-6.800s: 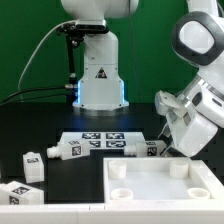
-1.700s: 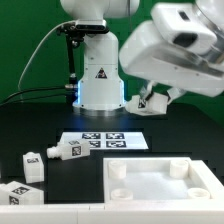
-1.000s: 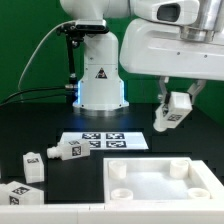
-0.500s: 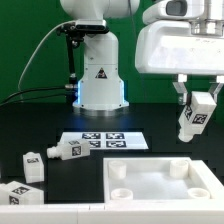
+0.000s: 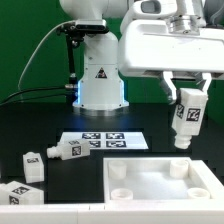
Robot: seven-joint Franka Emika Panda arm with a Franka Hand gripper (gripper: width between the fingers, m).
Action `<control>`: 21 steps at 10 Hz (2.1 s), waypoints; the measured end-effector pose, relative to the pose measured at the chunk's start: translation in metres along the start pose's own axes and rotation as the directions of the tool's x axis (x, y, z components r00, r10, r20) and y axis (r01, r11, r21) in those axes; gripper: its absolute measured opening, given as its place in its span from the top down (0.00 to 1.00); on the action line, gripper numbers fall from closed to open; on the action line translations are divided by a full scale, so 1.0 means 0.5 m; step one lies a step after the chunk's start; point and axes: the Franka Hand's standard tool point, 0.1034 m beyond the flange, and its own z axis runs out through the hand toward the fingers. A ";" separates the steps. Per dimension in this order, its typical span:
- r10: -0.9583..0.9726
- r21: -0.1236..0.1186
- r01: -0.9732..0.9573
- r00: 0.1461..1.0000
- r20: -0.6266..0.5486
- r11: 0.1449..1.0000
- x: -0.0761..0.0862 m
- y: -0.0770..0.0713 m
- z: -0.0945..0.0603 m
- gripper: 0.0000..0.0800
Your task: Assemble square table
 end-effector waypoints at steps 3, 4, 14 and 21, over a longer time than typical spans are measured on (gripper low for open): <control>0.017 0.012 -0.018 0.996 0.083 1.000 0.003 0.027 0.015 0.64; 0.023 0.019 -0.025 0.996 0.082 1.000 0.025 0.034 0.025 0.64; 0.030 0.032 -0.031 0.999 0.025 0.999 0.009 0.009 0.092 0.64; 0.010 0.044 -0.011 1.000 0.029 0.999 0.008 -0.026 0.143 0.64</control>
Offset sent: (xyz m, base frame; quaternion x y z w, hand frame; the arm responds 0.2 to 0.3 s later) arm 0.0363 0.0254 -0.0040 0.1227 -0.0424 0.0569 0.9899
